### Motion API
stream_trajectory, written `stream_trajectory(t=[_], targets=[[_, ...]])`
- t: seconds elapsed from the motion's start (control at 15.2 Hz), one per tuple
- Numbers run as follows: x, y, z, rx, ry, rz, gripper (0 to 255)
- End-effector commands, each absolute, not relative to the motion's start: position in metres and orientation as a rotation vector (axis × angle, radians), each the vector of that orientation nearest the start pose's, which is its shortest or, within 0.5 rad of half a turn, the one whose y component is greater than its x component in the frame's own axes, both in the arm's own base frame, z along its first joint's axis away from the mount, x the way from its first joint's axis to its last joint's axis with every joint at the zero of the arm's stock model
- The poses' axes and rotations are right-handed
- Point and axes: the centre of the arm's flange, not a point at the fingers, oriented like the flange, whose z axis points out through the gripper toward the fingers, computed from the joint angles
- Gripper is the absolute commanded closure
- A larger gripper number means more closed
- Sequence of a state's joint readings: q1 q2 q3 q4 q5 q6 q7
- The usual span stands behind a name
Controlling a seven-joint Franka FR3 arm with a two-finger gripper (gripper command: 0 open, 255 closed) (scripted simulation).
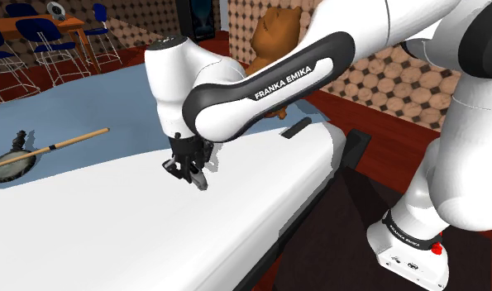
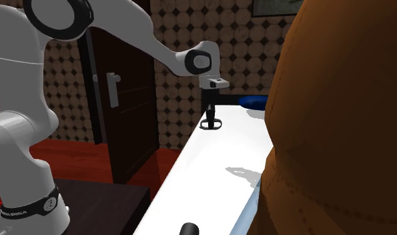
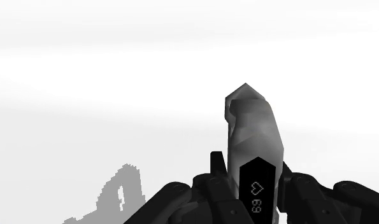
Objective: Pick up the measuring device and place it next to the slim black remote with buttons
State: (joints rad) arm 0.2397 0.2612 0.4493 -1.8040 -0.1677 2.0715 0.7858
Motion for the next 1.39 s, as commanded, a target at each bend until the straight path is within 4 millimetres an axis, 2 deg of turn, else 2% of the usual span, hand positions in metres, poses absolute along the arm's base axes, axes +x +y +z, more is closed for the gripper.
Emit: stream_trajectory(t=[0.0,0.26,1.32], targets=[[0.501,0.377,0.427,-3.143,0.053,-0.079,255],[0.501,0.377,0.448,-3.143,0.053,-0.079,255],[0.429,0.179,0.448,-3.143,0.053,-0.079,255]])
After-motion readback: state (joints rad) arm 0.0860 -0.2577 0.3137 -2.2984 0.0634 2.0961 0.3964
